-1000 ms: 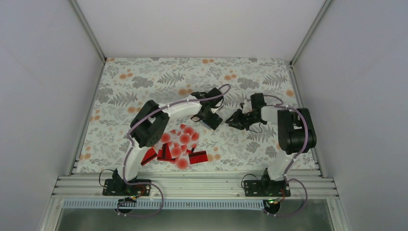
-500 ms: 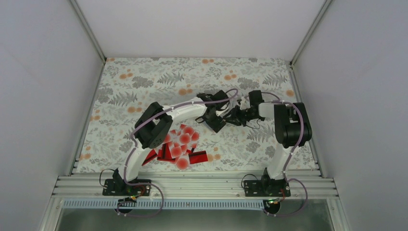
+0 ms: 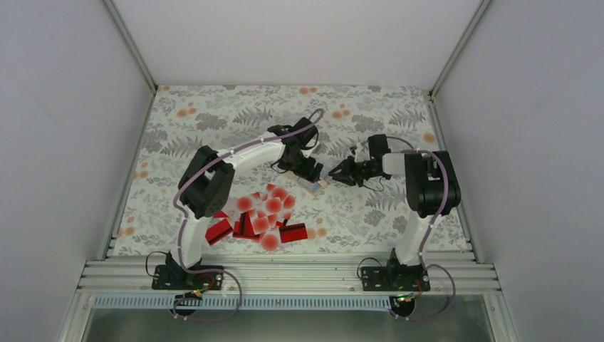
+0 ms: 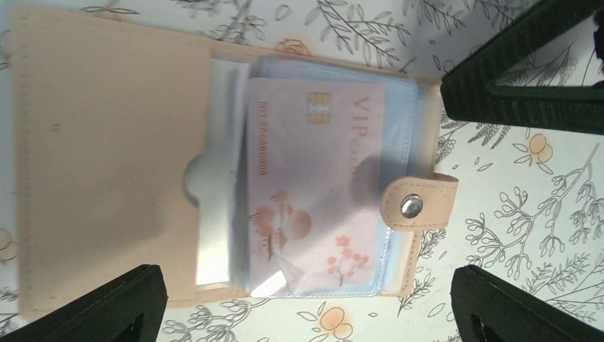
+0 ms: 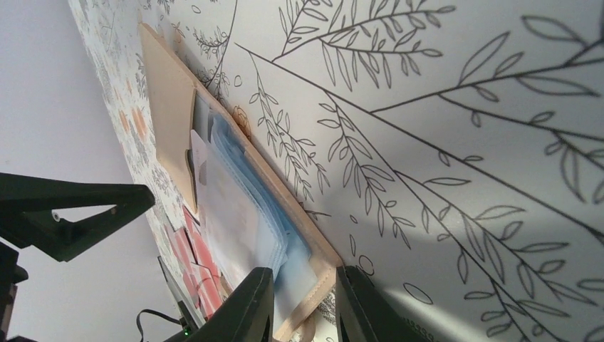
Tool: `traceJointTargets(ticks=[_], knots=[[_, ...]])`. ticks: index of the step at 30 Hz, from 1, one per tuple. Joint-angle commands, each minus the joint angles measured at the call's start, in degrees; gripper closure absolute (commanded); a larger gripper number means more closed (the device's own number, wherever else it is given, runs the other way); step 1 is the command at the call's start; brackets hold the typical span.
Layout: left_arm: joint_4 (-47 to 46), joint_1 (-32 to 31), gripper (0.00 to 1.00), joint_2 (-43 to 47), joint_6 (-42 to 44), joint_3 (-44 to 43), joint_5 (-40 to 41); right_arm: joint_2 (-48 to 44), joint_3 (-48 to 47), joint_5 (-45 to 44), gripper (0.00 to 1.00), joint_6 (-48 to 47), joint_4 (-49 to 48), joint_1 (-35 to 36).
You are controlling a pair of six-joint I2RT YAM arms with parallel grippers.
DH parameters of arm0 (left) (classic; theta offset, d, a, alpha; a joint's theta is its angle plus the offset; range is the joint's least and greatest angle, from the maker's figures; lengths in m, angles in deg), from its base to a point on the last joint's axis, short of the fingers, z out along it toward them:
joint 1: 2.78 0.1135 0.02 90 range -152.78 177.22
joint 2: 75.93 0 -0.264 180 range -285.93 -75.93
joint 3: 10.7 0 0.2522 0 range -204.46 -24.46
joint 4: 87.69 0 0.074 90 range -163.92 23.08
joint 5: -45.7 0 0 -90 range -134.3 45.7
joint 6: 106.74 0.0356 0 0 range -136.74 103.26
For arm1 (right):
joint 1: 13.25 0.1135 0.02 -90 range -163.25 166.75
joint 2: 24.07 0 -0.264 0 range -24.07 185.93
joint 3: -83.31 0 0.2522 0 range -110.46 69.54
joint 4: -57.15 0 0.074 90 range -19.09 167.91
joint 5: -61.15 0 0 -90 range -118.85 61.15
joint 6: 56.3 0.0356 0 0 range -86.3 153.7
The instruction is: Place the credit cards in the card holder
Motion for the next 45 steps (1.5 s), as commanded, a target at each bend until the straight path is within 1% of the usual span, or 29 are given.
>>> traceJointTargets(ticks=[1, 4, 7, 10, 15, 18, 31, 45], knots=[[-3.07, 2.67, 0.02, 3.02, -1.37, 2.05, -4.4, 4.72, 2.5, -8.7, 0.76, -1.08, 2.75, 0.63], [-3.98, 3.71, 0.11, 2.12, -0.16, 1.46, -6.24, 4.75, 2.38, -8.69, 0.76, -1.23, 2.89, 0.58], [-4.91, 4.06, 0.23, 0.91, 0.29, 0.72, -6.76, 4.77, 2.48, -8.78, 0.76, -1.37, 3.06, 0.62], [-6.27, 4.35, 0.27, -0.26, 0.05, 0.15, -7.25, 4.68, 2.72, -8.87, 0.77, -1.42, 3.11, 0.59], [-7.33, 4.44, 0.3, -3.2, 0.2, -2.08, -7.48, 4.8, 3.11, -8.89, 0.77, -1.33, 3.05, 0.62], [-7.32, 4.44, 0.35, -5.19, 0.2, -3.46, -7.38, 5.01, 3.05, -8.91, 0.77, -1.46, 3.09, 0.61], [-8.14, 4.04, 0.41, -7.73, 0.2, -5.32, -9.67, 5.97, 2.56, -8.78, 0.77, -1.42, 3.18, 0.66], [-6.95, 1.03, 0.42, -7.79, -0.45, -5.46, -10.07, 7.46, 1.71, -8.61, 0.77, -0.68, 2.57, 0.76]])
